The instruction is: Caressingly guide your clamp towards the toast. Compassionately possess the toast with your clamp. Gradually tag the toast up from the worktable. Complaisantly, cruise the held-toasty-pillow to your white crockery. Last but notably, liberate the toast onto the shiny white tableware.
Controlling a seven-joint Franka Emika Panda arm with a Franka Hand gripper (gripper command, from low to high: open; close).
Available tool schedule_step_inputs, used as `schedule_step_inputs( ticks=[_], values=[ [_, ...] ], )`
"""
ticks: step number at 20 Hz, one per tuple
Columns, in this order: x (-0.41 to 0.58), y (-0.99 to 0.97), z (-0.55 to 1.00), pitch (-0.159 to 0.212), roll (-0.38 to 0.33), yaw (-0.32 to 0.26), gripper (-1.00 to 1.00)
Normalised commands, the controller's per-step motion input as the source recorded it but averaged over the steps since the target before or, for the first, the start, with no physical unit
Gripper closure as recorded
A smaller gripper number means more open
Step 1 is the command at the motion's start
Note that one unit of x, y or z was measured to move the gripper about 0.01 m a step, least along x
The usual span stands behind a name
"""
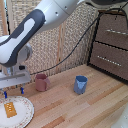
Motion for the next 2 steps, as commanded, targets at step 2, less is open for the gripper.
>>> schedule_step_inputs(
  ticks=[2],
  values=[
    [0.433,-0.21,0.51,-0.215,-0.052,0.067,-1.0]
  ],
)
